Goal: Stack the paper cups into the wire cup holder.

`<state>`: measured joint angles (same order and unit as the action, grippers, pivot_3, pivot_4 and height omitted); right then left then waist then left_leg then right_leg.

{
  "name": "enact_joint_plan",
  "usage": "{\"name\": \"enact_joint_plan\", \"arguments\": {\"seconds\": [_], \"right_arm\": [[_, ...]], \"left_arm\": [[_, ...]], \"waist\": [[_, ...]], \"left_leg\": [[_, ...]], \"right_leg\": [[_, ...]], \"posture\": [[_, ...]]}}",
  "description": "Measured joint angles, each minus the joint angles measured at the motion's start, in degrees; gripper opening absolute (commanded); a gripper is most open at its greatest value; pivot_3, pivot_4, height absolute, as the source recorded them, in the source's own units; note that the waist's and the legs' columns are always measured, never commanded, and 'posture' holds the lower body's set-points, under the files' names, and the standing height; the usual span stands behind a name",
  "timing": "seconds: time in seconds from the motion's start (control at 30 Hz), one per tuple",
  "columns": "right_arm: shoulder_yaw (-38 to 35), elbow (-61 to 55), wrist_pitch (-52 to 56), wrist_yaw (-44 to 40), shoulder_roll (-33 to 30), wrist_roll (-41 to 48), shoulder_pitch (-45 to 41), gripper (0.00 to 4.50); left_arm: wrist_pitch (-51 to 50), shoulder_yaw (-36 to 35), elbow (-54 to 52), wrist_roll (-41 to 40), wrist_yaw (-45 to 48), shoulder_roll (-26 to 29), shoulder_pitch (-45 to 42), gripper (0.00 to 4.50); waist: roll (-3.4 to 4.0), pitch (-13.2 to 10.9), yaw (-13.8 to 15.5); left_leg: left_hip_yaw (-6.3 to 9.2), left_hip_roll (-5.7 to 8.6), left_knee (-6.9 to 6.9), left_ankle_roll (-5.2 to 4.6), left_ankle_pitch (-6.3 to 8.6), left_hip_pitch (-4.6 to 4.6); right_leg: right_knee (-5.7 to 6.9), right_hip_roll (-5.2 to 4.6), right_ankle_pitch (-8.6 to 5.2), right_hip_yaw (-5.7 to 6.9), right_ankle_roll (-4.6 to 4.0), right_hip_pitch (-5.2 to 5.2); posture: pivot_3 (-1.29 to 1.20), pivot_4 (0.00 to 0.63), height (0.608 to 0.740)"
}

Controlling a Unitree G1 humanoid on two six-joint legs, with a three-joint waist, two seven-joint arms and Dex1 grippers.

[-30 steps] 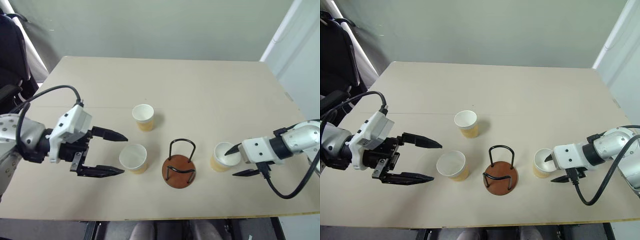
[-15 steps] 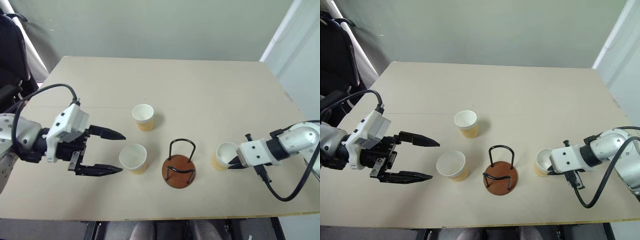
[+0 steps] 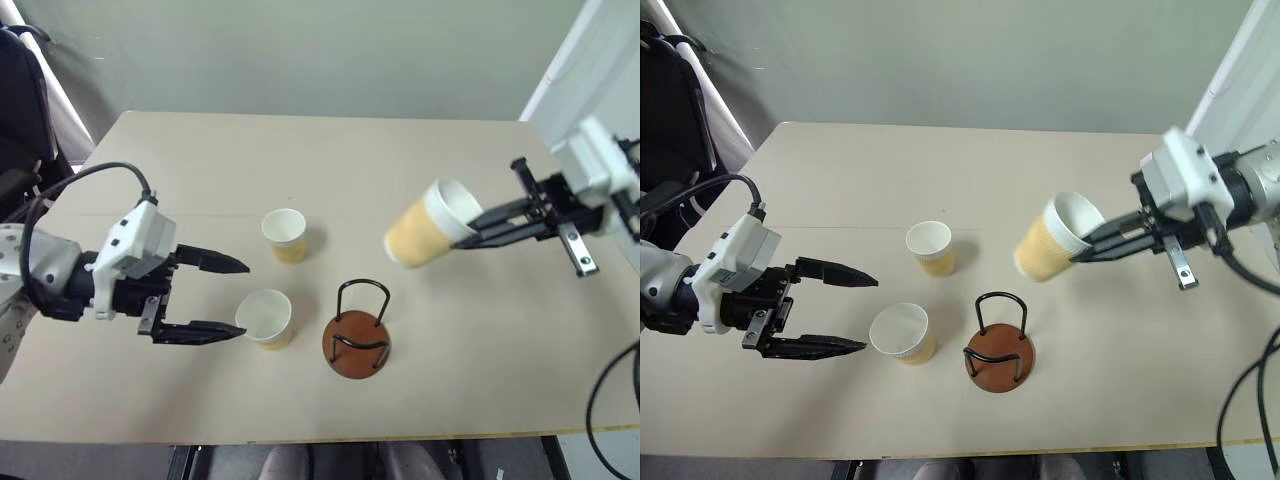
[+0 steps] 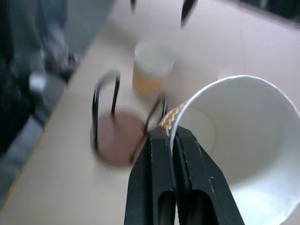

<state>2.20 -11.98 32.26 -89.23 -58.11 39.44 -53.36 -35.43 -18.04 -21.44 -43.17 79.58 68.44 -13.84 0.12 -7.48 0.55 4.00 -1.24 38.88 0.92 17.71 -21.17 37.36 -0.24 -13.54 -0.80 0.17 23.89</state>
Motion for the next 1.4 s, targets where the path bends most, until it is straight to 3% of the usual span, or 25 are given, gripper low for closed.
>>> {"name": "enact_joint_plan", "arguments": {"seconds": [0.2,0.53,1.1,1.2,1.4], "right_arm": [[2.34,-10.35,4.94,0.66,4.11,5.71,2.92,0.04],[10.31,-11.87,-3.06,0.16,7.28,-4.59,5.77,0.04],[13.59,-10.13,-10.95,-2.01,7.62,-13.87,8.75,0.04],[14.1,-10.13,-10.98,-1.8,7.98,-14.34,8.76,0.85],[14.11,-9.45,-11.44,-0.76,8.26,-15.79,8.76,3.06]], "left_arm": [[-0.35,0.81,-0.44,-0.44,-0.07,0.0,-0.22,4.5],[-1.32,0.79,-1.37,-0.34,-0.52,0.09,0.39,4.5],[-1.54,0.7,-2.36,-0.25,-2.21,0.16,1.57,4.5],[-1.45,0.7,-2.36,-0.23,-2.19,0.22,1.57,4.5],[-1.38,0.7,-2.36,-0.28,-2.15,0.26,1.56,4.5]], "waist": [[-0.01,0.01,0.12],[-0.02,0.01,0.03],[-0.02,0.01,0.06],[-0.02,0.01,0.06],[-0.02,0.01,0.06]], "left_leg": [[0.04,-0.02,-0.07,0.05,0.04,-0.05],[0.06,-0.06,-0.04,0.03,0.05,-0.02],[0.04,-0.06,-0.02,0.04,0.06,-0.02],[0.05,-0.06,-0.02,0.04,0.06,-0.02],[0.05,-0.06,-0.01,0.04,0.06,-0.02]], "right_leg": [[-0.11,0.03,-0.1,0.03,-0.15,-0.01],[0.0,0.03,-0.1,0.04,-0.15,0.0],[0.03,0.03,-0.1,0.04,-0.15,0.0],[0.03,0.03,-0.1,0.04,-0.15,0.0],[0.03,0.03,-0.1,0.04,-0.15,0.0]], "posture": [[0.0,0.15,0.74],[0.0,0.15,0.74],[0.0,0.15,0.74],[0.0,0.15,0.74],[0.0,0.15,0.74]]}}
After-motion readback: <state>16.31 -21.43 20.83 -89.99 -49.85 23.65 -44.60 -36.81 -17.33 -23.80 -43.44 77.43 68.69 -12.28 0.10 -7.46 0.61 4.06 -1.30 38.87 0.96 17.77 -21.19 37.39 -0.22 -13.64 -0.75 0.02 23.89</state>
